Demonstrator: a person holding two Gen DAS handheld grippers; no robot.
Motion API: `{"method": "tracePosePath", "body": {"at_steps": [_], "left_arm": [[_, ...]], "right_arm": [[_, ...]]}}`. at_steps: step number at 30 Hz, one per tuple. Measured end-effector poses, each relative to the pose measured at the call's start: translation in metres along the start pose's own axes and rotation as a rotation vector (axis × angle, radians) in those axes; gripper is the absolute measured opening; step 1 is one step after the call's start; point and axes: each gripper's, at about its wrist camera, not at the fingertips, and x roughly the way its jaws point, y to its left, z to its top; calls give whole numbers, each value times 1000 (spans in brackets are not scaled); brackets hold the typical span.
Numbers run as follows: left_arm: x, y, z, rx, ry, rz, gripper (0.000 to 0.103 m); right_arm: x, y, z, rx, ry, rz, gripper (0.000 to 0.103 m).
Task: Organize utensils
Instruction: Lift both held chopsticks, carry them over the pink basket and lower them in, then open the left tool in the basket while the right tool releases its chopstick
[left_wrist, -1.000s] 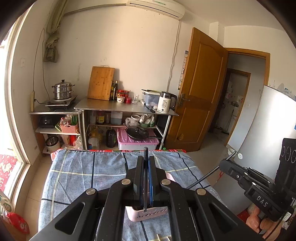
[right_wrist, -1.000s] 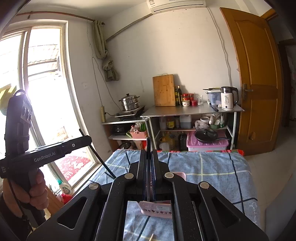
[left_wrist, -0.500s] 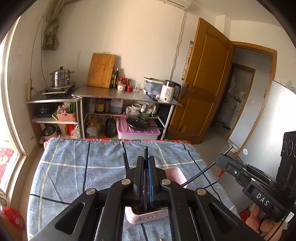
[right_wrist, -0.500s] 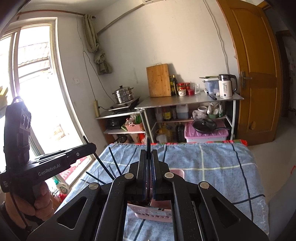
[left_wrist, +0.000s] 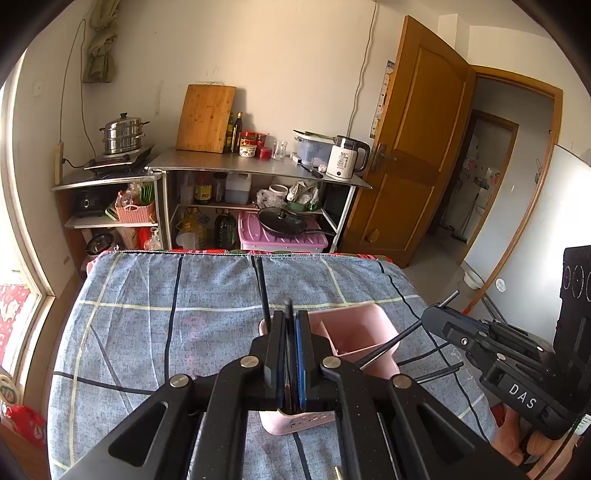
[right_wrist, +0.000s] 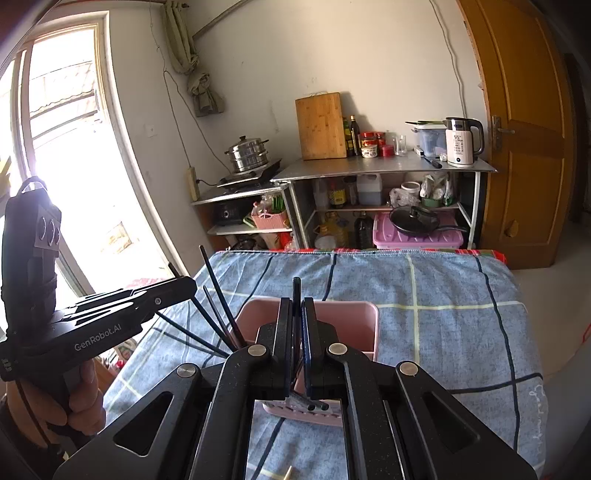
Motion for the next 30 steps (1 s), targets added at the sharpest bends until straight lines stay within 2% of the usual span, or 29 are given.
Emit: {"method": "tracePosePath", "body": {"at_steps": [8,20,30], "left_arm": [[-16,4,-1,-19,-27,5,14],[-66,-4,-22,8,-94,18,14],[-101,-8,-45,-7,-133,-21,16]], "right_arm": [[-14,1,1,-12,-12,-10,10],[-64,4,-21,-9,-60,-7,11],[-91,5,-44,4,-77,-4,11]]}}
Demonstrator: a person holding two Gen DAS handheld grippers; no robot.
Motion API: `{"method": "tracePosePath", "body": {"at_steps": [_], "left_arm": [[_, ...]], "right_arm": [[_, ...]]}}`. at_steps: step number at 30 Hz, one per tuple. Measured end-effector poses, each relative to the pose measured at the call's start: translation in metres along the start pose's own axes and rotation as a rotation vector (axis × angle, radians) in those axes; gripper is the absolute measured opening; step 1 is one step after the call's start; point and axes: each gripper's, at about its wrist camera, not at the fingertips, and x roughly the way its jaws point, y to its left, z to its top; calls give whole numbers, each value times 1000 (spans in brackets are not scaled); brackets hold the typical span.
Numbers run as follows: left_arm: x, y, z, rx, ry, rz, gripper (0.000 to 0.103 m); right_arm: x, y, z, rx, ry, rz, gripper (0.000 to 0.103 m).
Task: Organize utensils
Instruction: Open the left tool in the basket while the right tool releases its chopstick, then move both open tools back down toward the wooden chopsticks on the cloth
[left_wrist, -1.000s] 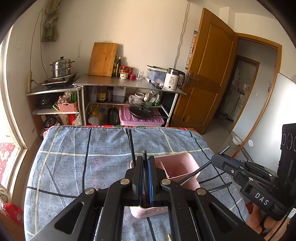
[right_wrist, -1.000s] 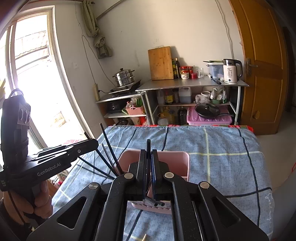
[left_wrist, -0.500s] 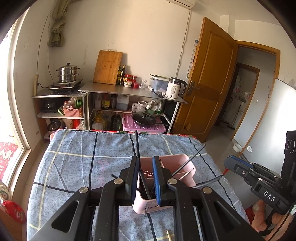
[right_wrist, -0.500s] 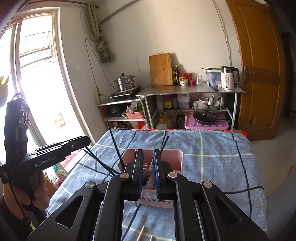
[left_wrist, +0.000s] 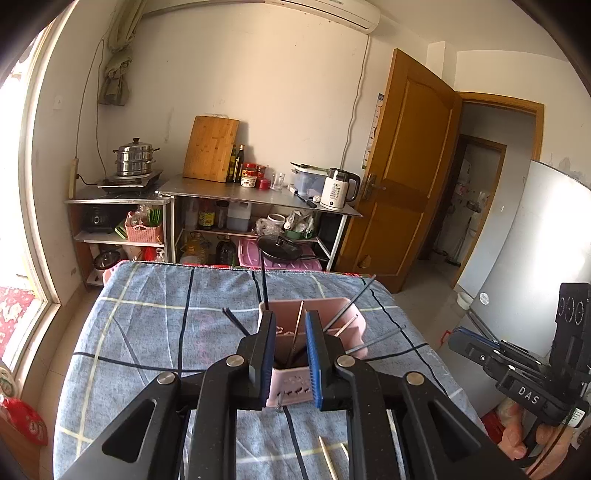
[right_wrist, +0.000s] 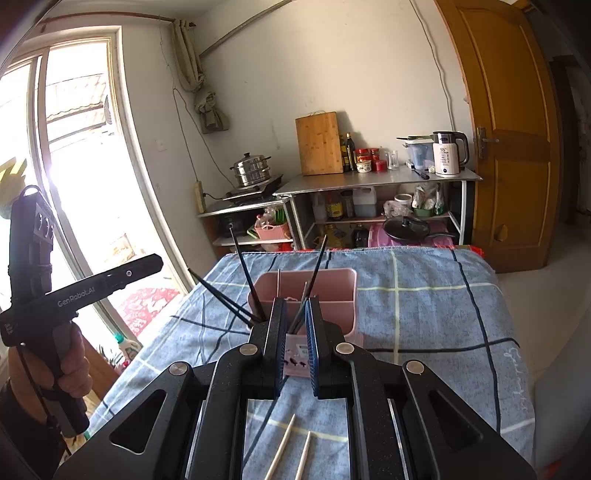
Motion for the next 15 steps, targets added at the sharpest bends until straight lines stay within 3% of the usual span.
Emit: {"method": "tracePosePath", "body": {"at_steps": [15], "left_arm": [[-27,-11,-90,-2,56,-4,16]], "right_arm": [[-17,2,-66,17,63,-8,11]]}}
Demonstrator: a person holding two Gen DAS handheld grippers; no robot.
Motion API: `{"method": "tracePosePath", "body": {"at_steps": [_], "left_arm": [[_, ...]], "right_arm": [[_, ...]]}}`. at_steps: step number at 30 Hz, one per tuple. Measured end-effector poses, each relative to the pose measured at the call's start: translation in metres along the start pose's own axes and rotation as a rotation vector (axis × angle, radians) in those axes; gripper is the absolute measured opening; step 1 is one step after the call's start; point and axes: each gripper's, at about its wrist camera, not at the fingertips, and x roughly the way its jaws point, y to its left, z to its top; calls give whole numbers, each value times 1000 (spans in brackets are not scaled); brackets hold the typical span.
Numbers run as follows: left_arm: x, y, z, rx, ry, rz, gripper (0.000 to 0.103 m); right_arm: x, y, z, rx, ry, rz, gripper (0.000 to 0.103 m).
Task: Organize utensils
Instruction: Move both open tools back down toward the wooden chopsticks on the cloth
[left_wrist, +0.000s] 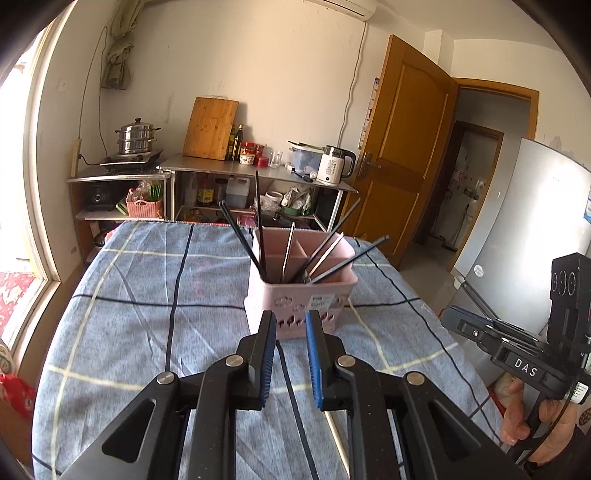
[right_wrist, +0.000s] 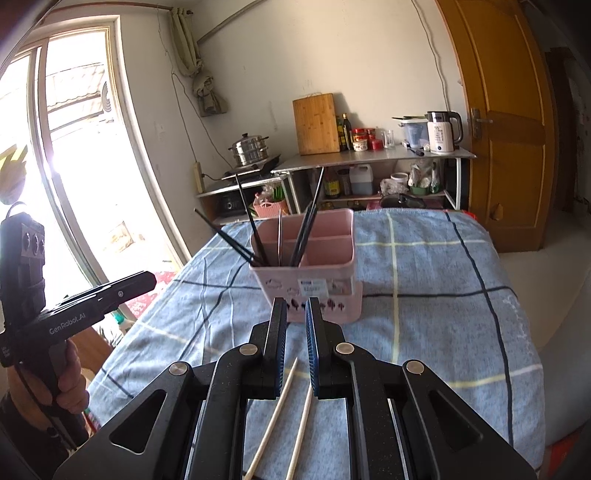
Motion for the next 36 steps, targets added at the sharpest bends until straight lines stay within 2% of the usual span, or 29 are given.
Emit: {"method": "tracePosePath", "body": {"at_steps": [13,28,36], "left_arm": [[8,-11,-58,-1,87,-2,16],[29,-12,-73,4,144,14,16],[62,-4,-95,-19,238,8,17]], "right_arm": [[-1,-8,-46,36,72,-3,11],[18,-6,-66,29,134,1,11],[52,-6,-91,25,245,0,11]]}}
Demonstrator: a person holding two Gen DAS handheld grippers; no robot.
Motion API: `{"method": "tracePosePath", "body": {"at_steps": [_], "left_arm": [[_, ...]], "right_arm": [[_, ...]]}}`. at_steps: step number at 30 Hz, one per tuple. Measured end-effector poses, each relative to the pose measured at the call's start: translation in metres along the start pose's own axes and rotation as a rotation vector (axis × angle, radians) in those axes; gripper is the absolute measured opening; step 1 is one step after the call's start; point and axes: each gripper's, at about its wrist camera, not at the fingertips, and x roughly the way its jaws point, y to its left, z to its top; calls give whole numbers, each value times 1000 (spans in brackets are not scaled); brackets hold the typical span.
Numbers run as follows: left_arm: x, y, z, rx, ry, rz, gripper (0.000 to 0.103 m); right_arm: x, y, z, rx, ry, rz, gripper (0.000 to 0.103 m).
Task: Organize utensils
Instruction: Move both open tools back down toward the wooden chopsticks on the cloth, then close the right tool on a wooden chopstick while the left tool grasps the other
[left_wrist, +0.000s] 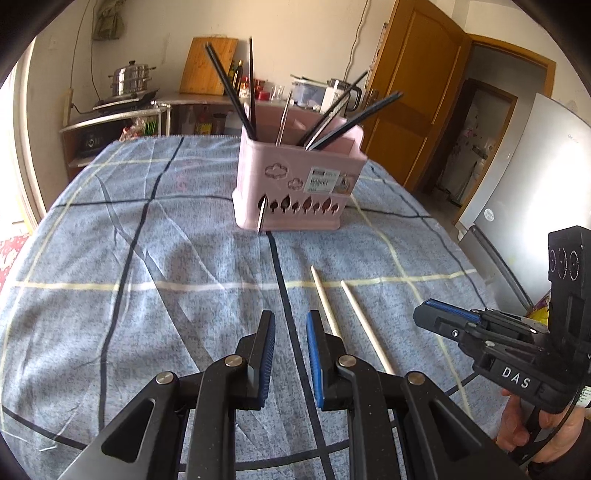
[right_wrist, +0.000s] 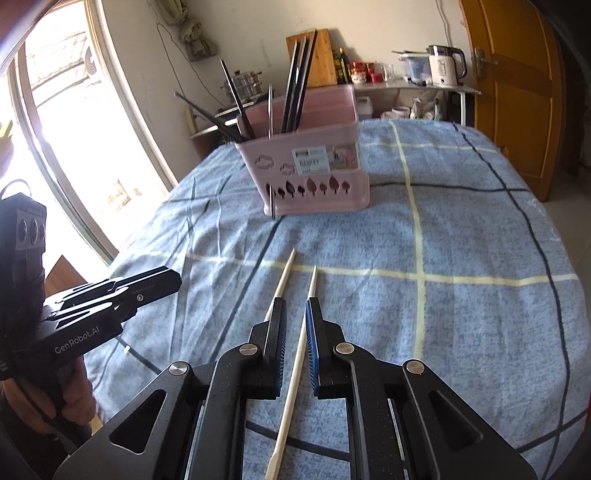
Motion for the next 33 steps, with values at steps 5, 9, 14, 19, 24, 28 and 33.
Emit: {"method": "tracePosePath", "body": {"at_steps": [5,9,14,19,24,28,33], "left_arm": [[23,0,-5,-14,57,-16,18],[40,-5,-1,-10,81,-34,19],[62,-13,8,-5,109,-50,22],[86,-21,15,1,144,-51,23],[94,-30,16,45,120,-17,24],[93,-35,12,101,109,11,21],[85,-29,5,97,123,-3,8]], "right_arm": [[21,-2,-9,1,57,-3,11],[31,-4,-11,4,83,-8,11],[45,-6,-11,-7,116,-32,11],[47,-8,-10,-3,119,-21,11],[48,-9,-10,-15,134,-31,11],[46,-9,-10,-23,132,-39,10],[40,-19,-13,-4,138,-46,10]]}}
